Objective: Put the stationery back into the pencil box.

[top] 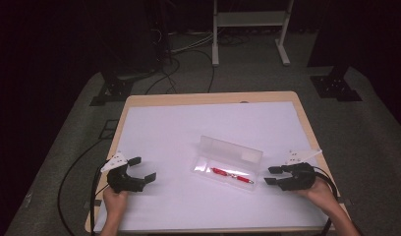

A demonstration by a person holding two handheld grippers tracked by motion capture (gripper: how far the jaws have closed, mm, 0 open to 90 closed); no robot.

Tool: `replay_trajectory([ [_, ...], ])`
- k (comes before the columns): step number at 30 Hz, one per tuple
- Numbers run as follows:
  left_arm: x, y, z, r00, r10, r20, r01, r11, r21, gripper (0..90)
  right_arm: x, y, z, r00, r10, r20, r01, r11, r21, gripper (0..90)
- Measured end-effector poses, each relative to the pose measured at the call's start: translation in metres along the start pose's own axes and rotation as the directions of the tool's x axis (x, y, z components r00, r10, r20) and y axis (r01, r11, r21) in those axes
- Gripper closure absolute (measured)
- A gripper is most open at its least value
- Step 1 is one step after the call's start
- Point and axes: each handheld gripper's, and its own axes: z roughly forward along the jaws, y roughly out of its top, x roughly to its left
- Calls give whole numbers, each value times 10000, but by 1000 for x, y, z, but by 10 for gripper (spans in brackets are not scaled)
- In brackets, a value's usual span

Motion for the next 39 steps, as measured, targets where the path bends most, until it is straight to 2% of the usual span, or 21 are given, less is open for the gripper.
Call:
replay_trajectory([
  [13,0,0,0,10000,18,-9,-18,10000,27,0,-3,-16,-8,9995,221,239,-221,9998,6,503],
  [18,0,0,0,10000,13,-14,-13,10000,30,0,-4,-22,-12,9984,459,337,-460,9989,11,500],
  [39,-1,0,0,10000,0,-11,0,10000,-4,0,-4,-47,-32,9922,1055,671,-1023,9935,-505,474],
])
